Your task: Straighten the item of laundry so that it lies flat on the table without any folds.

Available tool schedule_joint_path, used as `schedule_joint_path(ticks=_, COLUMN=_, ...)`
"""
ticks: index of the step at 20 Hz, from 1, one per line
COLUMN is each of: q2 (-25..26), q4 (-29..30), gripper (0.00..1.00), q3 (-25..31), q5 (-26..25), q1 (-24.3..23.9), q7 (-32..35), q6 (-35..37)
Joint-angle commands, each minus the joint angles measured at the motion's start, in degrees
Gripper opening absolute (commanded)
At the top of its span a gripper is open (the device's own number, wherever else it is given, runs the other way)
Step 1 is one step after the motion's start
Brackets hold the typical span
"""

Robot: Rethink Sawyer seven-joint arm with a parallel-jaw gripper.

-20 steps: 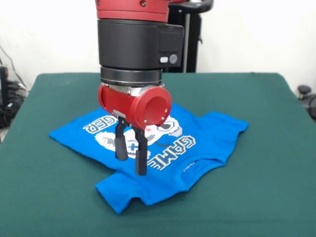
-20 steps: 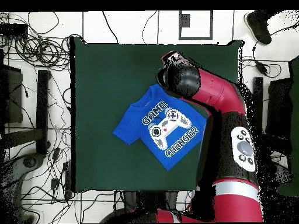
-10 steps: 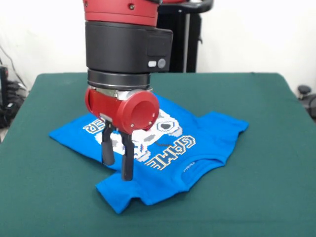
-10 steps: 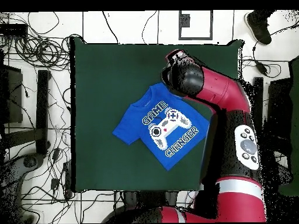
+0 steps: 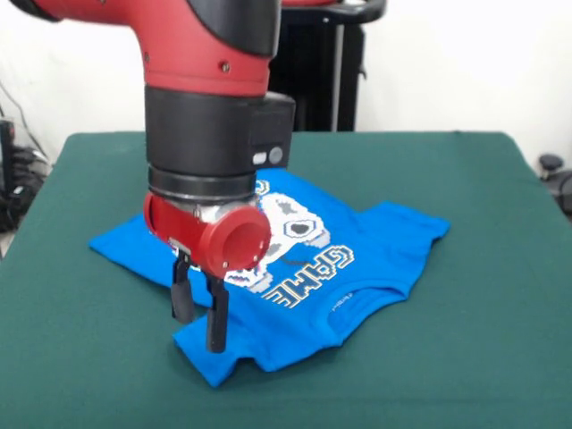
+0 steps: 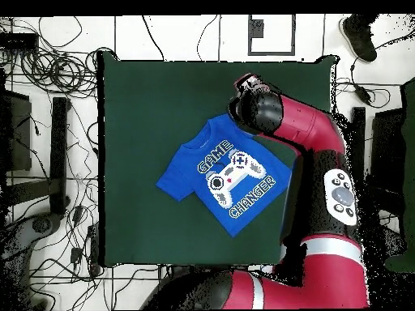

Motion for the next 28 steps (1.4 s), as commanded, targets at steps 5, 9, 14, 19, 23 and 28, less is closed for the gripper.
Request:
schedule_joint_path(ticks=5, q2=5.41, q4=0.63, gripper=1.00, q3=5.11, q5=-2.25, q1=0.00, q7=-2.02, q6=3.01)
schedule_joint_path(ticks=9, q2=5.90, q4=0.39, gripper=1.00, q3=5.55, q5=-2.29, q1=-0.15, q7=-2.60, q6=3.31)
schedule_joint_path(ticks=14, q2=6.86, q4=-0.18, gripper=1.00, q3=5.97, q5=-2.65, q1=-0.31, q7=-3.27, q6=2.96)
schedule_joint_path(ticks=19, q2=7.93, q4=-2.16, gripper=1.00, q3=5.41, q5=-3.03, q1=-0.06, q7=-3.67, q6=3.80)
schedule_joint_path(ticks=23, q2=9.31, q4=-4.52, gripper=1.00, q3=5.71, q5=-3.55, q1=-0.43, q7=-4.98, q6=5.09)
schedule_joint_path(ticks=28, q2=10.68, q4=-6.99, gripper=1.00, q3=6.08, q5=-4.26, q1=-0.63, q7=-4.96, q6=6.10)
